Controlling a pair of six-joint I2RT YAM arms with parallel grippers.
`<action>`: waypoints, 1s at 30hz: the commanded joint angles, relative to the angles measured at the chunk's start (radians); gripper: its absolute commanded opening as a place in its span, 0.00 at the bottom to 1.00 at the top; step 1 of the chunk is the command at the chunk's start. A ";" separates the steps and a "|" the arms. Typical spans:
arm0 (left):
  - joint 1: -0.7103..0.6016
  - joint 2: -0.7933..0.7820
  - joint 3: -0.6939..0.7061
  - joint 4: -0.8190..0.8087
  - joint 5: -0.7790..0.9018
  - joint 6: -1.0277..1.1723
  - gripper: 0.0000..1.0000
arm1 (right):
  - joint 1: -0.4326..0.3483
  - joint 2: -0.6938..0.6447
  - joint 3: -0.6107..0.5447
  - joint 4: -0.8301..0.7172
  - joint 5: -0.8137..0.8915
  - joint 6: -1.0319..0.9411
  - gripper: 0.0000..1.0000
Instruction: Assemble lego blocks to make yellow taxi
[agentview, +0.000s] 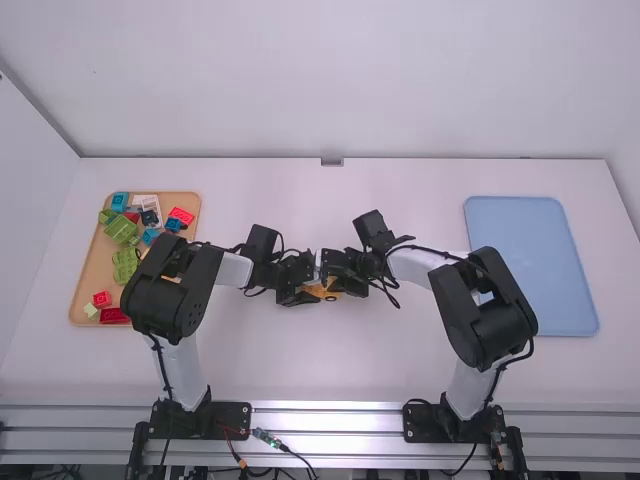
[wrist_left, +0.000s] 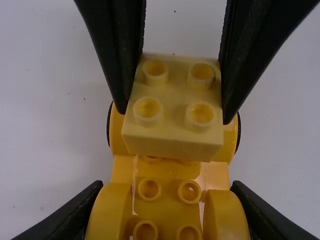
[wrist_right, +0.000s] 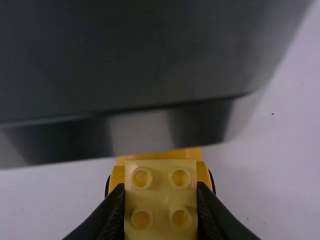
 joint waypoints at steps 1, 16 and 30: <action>-0.002 0.037 -0.036 -0.022 -0.183 0.016 0.01 | 0.001 -0.001 -0.009 -0.014 -0.002 0.006 0.31; -0.002 0.037 -0.036 -0.023 -0.196 0.019 0.02 | -0.005 -0.001 -0.007 -0.034 -0.005 0.006 0.30; -0.002 0.037 -0.036 -0.022 -0.193 0.016 0.02 | -0.005 -0.001 -0.007 -0.010 -0.027 0.006 0.51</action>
